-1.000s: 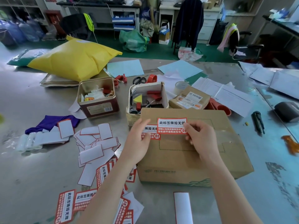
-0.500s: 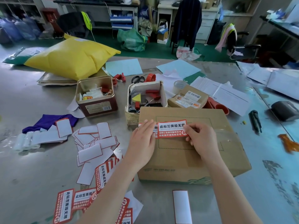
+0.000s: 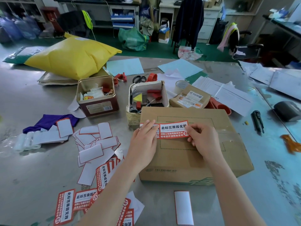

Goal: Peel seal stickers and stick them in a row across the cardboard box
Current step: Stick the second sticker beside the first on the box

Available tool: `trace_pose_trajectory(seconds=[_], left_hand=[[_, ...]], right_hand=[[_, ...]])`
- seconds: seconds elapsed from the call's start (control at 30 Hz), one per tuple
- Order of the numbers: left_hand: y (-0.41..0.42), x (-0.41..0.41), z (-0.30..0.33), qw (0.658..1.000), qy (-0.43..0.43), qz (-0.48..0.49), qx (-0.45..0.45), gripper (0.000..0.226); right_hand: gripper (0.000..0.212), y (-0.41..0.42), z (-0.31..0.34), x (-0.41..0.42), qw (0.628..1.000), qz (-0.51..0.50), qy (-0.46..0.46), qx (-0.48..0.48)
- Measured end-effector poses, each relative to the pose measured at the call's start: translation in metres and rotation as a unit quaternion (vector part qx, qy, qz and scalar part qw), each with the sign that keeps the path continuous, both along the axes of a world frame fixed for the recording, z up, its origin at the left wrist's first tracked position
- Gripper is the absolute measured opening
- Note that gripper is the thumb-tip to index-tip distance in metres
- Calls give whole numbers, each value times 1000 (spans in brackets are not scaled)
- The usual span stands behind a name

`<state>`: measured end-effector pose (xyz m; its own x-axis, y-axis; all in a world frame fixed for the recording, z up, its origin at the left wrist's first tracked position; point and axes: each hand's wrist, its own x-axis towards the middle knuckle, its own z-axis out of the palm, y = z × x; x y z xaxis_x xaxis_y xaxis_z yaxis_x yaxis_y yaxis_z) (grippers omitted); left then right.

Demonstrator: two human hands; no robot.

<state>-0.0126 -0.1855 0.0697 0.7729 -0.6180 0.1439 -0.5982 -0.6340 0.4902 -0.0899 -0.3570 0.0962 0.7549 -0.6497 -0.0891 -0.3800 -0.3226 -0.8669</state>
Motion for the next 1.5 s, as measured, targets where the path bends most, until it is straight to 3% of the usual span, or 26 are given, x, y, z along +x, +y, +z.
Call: trace_pose_trajectory(seconds=[0.3, 0.43, 0.6, 0.77, 0.9, 1.2, 1.5], left_hand=[[1, -5, 4, 998, -57, -20, 6, 41], [1, -7, 8, 995, -88, -40, -3, 50], [9, -11, 5, 992, -109, -50, -37, 39], [6, -10, 11, 995, -79, -55, 32, 58], [-2, -5, 11, 990, -80, -71, 93, 60], [0, -13, 13, 990, -72, -103, 59, 59], [0, -13, 16, 988, -72, -108, 83, 60]], right_hand=[[15, 0, 0, 0, 1000, 4, 3, -14], [15, 0, 0, 0, 1000, 3, 7, -15], [15, 0, -1, 0, 1000, 4, 8, -17], [15, 2, 1, 0, 1000, -2, 13, -18], [15, 3, 5, 0, 1000, -1, 15, -18], [32, 4, 8, -3, 1000, -19, 20, -13], [33, 7, 9, -10, 995, -80, -54, 32]])
